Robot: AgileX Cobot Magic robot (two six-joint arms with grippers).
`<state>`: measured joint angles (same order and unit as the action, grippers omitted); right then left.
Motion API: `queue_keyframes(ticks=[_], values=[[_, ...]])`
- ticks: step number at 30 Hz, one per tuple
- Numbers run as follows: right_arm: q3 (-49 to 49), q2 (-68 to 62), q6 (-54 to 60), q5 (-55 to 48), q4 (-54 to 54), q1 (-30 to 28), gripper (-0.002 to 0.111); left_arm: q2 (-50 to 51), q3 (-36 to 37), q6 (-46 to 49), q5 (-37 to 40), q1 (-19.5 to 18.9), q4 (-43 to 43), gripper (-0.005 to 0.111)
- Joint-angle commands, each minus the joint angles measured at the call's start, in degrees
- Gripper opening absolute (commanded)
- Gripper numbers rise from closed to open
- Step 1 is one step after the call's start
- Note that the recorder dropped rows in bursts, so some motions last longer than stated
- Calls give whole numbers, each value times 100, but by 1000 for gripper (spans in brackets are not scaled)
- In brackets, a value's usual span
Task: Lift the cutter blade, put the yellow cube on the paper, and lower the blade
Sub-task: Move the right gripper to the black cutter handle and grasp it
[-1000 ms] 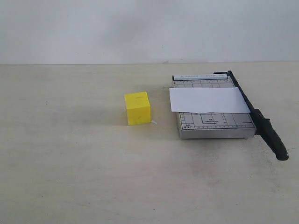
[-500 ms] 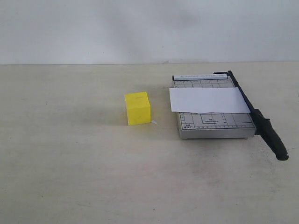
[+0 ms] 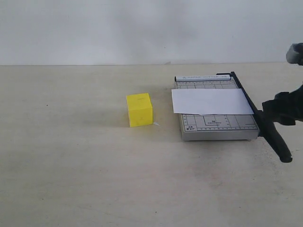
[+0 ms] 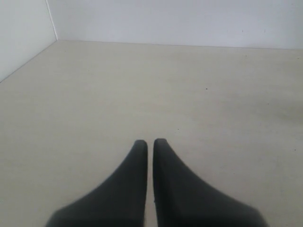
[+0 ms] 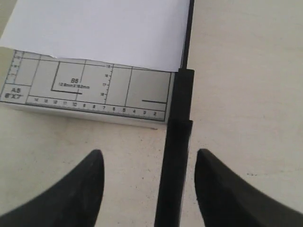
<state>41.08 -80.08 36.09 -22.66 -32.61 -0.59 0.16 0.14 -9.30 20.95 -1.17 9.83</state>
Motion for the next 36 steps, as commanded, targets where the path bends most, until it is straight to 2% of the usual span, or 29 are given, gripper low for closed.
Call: queue_keyframes(ticks=[1,3,6,8,11,25,28,34,35,36], values=[[-342,-46,546,875,-214,13,55,-16,-14,-49,-26,33,6,4],[-767,130,668,1369,-429,41,55,-16,-14,-49,-26,33,6,4],[-1514,153,1123,2266,-440,487,55,-16,-14,-49,-26,33,6,4],[-1677,153,773,2898,-429,782,55,-16,-14,-49,-26,33,6,4],[-1702,97,621,2981,-417,969,55,-16,-14,-49,-26,33,6,4],[-1702,-398,332,2970,-417,973,55,-16,-14,-49,-26,33,6,4],[-1702,-398,332,2956,-417,973,45,-16,-14,-49,-26,33,6,4],[-1702,-398,320,2731,-417,973,4,-16,-14,-49,-26,33,6,4],[-1702,-398,320,2724,-417,973,-1,-16,-14,-49,-26,33,6,4],[-1702,-398,320,2724,-417,973,0,-16,-14,-49,-26,33,6,4]])
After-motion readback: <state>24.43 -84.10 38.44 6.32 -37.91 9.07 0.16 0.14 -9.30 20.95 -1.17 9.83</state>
